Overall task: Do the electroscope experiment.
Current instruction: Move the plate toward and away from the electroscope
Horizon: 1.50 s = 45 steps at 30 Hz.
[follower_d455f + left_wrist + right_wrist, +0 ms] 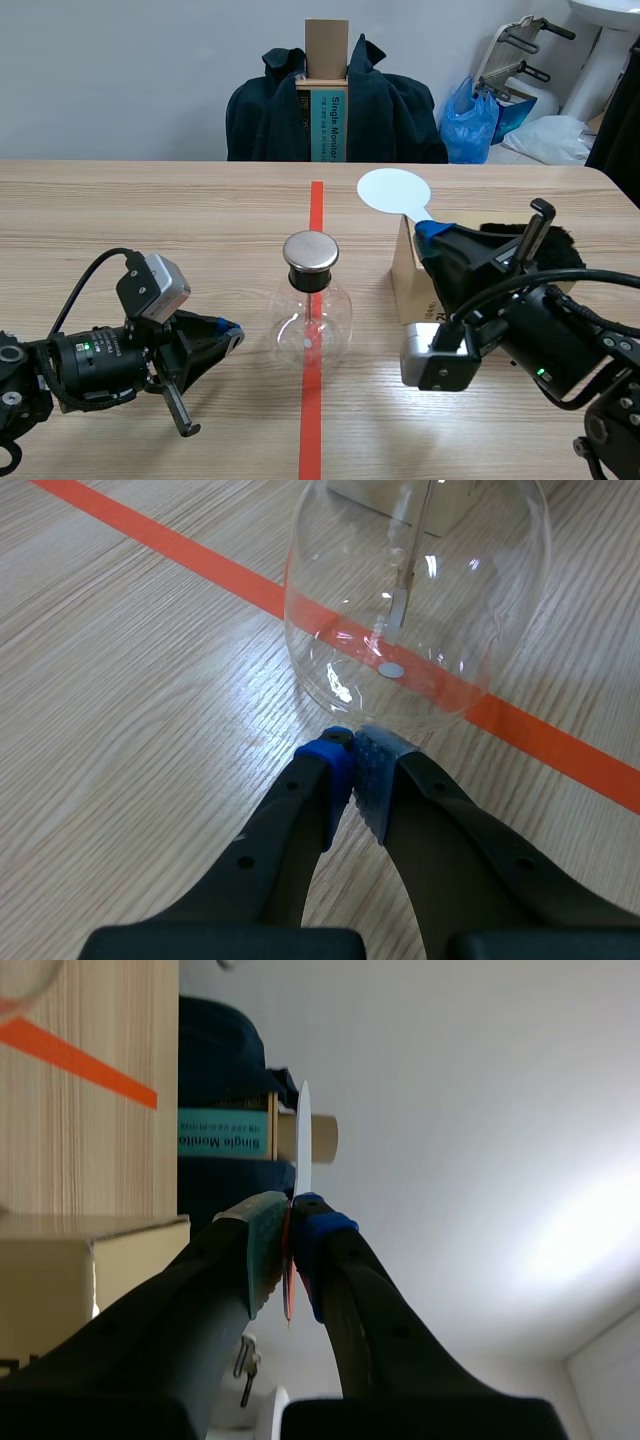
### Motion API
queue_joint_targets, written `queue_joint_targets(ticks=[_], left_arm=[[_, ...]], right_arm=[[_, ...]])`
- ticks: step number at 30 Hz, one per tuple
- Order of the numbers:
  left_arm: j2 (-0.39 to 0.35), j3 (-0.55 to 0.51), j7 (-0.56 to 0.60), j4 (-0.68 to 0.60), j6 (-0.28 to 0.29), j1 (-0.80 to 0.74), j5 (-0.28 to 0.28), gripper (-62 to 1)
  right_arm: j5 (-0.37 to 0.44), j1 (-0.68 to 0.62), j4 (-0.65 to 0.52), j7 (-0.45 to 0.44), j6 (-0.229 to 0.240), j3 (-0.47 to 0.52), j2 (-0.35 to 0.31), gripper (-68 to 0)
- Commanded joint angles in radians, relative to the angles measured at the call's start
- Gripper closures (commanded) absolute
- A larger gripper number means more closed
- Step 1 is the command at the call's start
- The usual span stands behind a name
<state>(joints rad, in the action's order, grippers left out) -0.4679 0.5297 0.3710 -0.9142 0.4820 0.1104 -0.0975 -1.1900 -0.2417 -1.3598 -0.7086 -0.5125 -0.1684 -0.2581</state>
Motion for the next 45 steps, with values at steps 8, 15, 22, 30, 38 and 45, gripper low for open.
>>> queue_joint_targets(ticks=[8, 15, 22, 30, 38, 45], left_arm=[[0.007, -0.01, 0.015, -0.021, 0.0, 0.001, -0.01, -1.7], [0.007, -0.01, 0.015, -0.021, 0.0, 0.001, -0.01, -1.7], [0.007, -0.01, 0.015, -0.021, 0.0, 0.001, -0.01, -1.7], [0.007, -0.01, 0.015, -0.021, 0.0, 0.0, -0.01, -1.7], [0.007, -0.01, 0.015, -0.021, 0.0, 0.0, -0.01, -1.7], [0.007, -0.01, 0.015, -0.021, 0.0, 0.0, -0.01, -1.7]], right_arm=[[0.003, 0.02, -0.016, -0.167, -0.01, 0.006, -0.007, -0.7], [-0.015, 0.02, -0.016, -0.269, -0.01, 0.005, -0.007, -0.7], [-0.019, 0.02, -0.016, -0.331, -0.01, 0.005, -0.007, -0.7], [-0.019, 0.02, -0.016, -0.36, -0.01, 0.005, -0.007, -0.7], [-0.018, 0.02, -0.016, -0.301, -0.01, 0.006, -0.007, -0.7], [-0.012, 0.02, -0.016, -0.077, -0.011, 0.006, -0.008, -0.7]])
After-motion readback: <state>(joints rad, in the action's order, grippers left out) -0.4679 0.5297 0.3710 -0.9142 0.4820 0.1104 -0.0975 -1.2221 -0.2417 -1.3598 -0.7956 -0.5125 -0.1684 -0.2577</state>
